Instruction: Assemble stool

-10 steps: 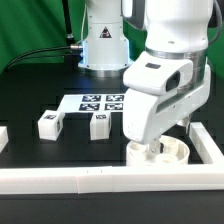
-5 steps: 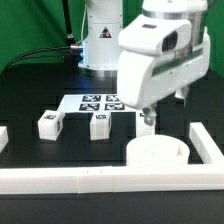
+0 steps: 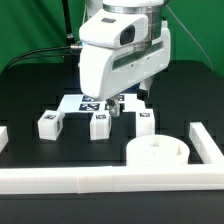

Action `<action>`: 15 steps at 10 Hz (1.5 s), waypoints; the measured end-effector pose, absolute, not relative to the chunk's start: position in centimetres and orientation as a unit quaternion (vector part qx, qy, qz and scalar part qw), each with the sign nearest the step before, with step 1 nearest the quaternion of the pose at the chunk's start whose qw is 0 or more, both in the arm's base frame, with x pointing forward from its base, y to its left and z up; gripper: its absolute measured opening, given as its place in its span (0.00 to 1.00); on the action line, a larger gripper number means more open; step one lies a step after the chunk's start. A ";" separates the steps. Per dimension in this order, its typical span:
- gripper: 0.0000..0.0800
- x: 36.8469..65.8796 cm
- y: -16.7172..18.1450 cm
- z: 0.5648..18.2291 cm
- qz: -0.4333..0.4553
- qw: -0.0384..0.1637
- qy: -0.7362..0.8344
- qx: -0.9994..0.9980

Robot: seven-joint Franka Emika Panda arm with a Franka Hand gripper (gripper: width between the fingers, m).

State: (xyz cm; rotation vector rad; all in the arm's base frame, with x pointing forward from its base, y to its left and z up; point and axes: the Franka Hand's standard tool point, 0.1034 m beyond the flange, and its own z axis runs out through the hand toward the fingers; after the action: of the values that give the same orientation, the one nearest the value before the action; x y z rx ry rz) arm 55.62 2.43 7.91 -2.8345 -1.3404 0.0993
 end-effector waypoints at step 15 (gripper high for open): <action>0.81 52.6 5.1 5.2 0.055 0.016 0.086 -0.995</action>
Offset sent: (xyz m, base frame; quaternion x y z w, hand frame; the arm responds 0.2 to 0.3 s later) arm -0.0094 -0.0176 -0.0065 0.0419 -0.0057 0.1867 0.9815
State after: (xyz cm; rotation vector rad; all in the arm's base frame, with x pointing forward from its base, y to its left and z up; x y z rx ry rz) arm 52.61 5.15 5.23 -3.0927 0.2663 0.1695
